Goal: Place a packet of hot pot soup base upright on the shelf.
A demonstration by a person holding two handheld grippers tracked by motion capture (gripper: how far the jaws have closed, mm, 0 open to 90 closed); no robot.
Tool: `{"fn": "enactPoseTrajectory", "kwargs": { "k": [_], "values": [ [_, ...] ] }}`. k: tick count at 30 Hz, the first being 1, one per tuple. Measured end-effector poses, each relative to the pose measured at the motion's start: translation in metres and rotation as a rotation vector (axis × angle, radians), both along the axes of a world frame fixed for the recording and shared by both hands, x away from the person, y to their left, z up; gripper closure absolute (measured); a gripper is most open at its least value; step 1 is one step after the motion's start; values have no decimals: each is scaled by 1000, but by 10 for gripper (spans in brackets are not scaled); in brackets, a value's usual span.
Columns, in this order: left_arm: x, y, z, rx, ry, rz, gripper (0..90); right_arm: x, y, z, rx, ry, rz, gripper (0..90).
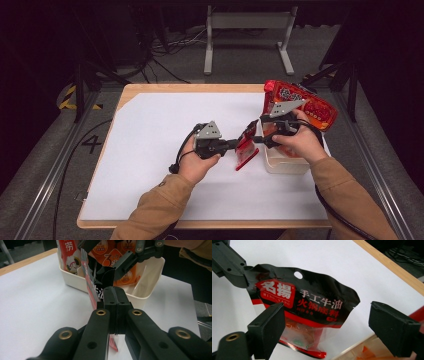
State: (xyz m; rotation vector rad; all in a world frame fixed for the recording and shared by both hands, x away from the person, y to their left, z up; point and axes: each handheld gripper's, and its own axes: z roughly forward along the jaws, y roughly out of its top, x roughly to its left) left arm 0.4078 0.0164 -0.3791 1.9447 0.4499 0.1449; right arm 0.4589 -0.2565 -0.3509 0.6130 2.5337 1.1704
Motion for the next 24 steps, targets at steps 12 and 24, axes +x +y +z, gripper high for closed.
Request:
{"fn": "enactPoseTrajectory", "kwargs": {
  "k": [12, 24],
  "values": [
    [-2, -2, 1, -1, -1, 5, 900, 6, 7, -12, 4, 40, 97, 141],
    [-1, 1, -1, 5, 13, 20, 900, -6, -1, -7, -25, 30, 79, 260]
  ]
}}
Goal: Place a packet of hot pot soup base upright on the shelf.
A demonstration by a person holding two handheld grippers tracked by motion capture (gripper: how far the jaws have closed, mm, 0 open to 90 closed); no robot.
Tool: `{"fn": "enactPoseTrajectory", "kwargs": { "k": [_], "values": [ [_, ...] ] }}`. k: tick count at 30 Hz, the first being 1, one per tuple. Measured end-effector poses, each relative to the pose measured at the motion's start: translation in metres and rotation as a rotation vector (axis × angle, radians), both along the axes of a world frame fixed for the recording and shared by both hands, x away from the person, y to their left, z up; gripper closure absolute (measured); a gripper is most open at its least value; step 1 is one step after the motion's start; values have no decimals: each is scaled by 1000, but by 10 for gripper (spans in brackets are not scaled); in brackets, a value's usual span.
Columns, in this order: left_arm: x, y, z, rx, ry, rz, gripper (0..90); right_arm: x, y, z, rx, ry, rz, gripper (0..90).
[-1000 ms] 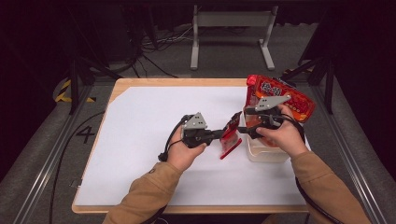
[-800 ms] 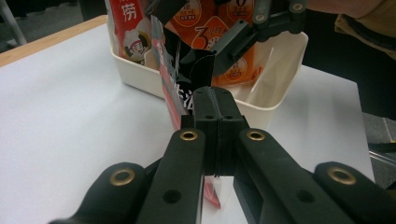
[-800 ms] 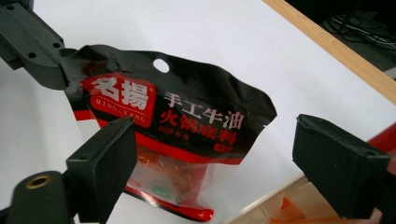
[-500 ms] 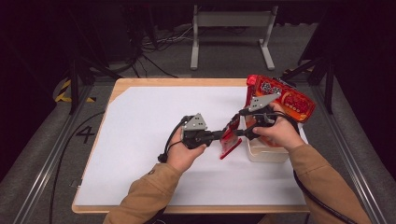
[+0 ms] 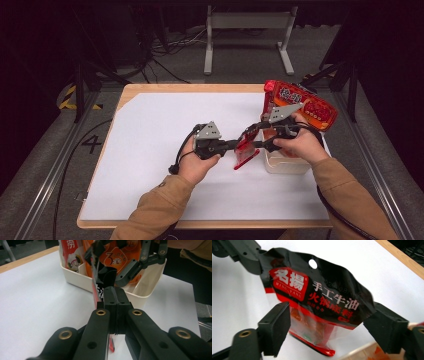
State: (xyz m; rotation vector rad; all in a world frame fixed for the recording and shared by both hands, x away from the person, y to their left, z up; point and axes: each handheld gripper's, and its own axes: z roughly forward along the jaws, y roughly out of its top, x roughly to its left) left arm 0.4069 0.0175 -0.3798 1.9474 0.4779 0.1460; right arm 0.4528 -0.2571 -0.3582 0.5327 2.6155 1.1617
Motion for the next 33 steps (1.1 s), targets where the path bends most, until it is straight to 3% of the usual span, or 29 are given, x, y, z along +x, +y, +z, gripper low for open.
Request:
{"fn": "enactPoseTrajectory", "kwargs": {
  "k": [5, 10, 18, 19, 20, 24, 33],
  "values": [
    [1, 2, -1, 1, 9, 14, 900, -4, -6, 3, -11, 11, -5, 375],
    [1, 5, 0, -1, 5, 25, 900, -7, -11, 7, -13, 25, -1, 586],
    [0, 7, -2, 2, 16, 24, 900, -11, 0, 1, 23, 110, 107, 632],
    [0, 7, -2, 0, 16, 23, 900, -11, 1, 1, 20, 112, 108, 644],
    [0, 8, -2, -1, 20, 25, 900, -12, 1, 2, 19, 115, 115, 726],
    [0, 12, -2, -4, 15, 42, 900, -17, 2, 6, 19, 112, 135, 822],
    [0, 30, 3, -56, 15, 74, 900, -31, -1, 20, 92, 85, 160, 882]
  ]
}}
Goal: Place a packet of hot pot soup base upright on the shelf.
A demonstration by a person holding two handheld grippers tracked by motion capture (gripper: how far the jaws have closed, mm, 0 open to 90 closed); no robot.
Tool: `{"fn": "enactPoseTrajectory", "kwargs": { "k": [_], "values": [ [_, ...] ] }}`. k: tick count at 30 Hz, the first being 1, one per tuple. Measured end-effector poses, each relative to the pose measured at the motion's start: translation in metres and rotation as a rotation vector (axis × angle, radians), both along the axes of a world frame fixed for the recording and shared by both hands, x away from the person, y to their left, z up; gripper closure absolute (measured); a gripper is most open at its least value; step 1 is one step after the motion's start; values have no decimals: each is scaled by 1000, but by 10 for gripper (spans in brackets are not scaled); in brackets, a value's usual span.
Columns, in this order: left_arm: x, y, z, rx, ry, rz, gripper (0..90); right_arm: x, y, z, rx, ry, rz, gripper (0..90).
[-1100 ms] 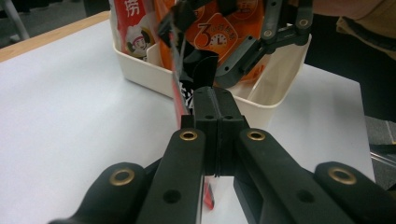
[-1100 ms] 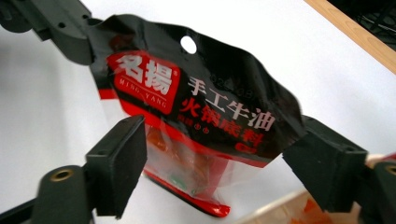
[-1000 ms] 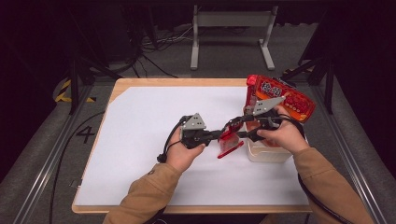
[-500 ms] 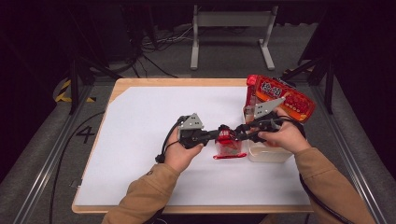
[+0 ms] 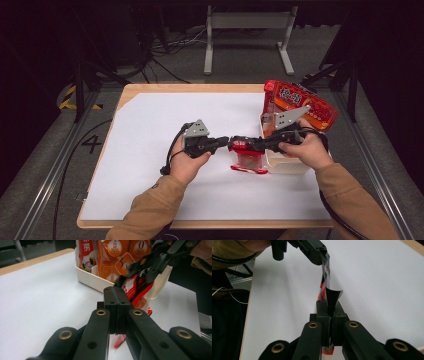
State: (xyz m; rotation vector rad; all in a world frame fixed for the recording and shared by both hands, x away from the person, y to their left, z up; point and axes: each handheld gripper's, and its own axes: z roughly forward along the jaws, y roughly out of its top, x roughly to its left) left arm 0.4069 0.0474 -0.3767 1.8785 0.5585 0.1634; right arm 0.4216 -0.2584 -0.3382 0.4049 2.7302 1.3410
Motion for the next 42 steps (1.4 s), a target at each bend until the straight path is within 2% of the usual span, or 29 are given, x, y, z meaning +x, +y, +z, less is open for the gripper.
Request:
{"fn": "enactPoseTrajectory", "kwargs": {
  "k": [2, 3, 6, 9, 14, 19, 23, 29, 31, 36, 39, 42],
  "values": [
    [0, 3, 0, -9, 6, 15, 873, -3, -1, 4, 11, -9, 4, 882],
    [0, 4, 0, -13, 7, 22, 770, -4, -2, 7, 20, -13, 3, 883],
    [-2, 8, -1, -10, 14, 19, 758, -8, -6, 15, 36, -31, 0, 882],
    [-4, 11, -1, -15, 18, 16, 699, -12, -11, 24, 50, -52, -9, 882],
    [-6, 19, -1, 2, 28, 1, 606, -18, -22, 34, 76, -77, -31, 882],
    [-8, 31, 0, 11, 25, 23, 498, -24, -36, 45, 128, -106, -54, 881],
    [-10, 43, 0, 24, 19, 46, 443, -28, -45, 54, 153, -133, -68, 881],
    [-12, 61, -4, 41, 18, 89, 390, -32, -58, 61, 163, -157, -93, 880],
    [-12, 71, -6, 44, 28, 116, 364, -35, -65, 64, 167, -165, -108, 880],
    [-13, 81, -8, 48, 38, 137, 310, -38, -77, 67, 171, -178, -134, 879],
    [-14, 86, -9, 78, 21, 148, 283, -40, -84, 68, 173, -182, -148, 879],
    [-15, 91, -9, 81, 6, 152, 268, -42, -90, 69, 172, -190, -162, 877]
  ]
}}
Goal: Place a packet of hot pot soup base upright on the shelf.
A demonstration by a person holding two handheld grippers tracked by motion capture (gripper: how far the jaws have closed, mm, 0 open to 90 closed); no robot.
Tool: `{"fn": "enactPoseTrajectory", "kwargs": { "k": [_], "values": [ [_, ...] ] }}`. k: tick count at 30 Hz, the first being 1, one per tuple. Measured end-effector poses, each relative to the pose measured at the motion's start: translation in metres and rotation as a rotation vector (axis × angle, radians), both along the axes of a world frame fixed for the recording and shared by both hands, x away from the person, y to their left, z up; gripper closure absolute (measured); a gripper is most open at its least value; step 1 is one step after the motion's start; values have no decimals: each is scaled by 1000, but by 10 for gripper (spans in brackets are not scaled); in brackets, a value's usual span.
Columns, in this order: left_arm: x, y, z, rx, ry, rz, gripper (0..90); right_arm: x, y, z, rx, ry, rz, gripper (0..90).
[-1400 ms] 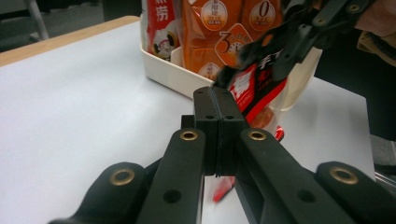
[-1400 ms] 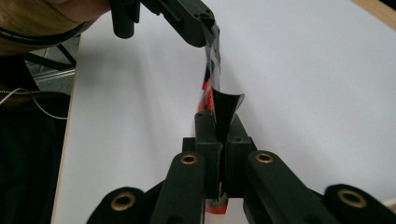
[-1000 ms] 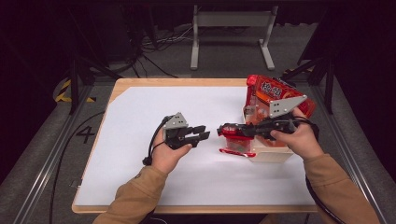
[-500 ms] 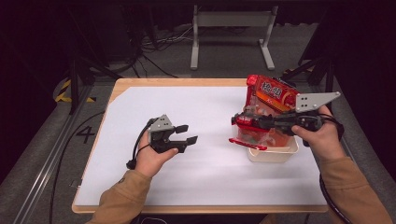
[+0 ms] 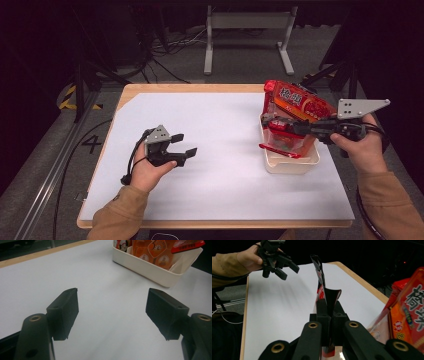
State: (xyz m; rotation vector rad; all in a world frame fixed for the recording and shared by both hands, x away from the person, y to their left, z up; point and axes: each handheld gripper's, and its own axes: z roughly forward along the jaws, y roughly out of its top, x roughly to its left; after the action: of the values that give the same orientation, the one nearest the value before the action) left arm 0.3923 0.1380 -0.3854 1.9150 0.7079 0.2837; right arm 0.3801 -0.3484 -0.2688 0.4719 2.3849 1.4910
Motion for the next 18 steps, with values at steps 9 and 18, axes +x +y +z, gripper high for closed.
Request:
{"fn": "enactPoseTrajectory", "kwargs": {
  "k": [9, 18],
  "values": [
    [-2, 16, 8, 16, -6, -3, 220, 0, -16, -1, -6, -15, -31, 874],
    [-4, 38, 16, 11, -20, 39, 198, 5, -24, -13, -8, 2, -29, 872]
  ]
}}
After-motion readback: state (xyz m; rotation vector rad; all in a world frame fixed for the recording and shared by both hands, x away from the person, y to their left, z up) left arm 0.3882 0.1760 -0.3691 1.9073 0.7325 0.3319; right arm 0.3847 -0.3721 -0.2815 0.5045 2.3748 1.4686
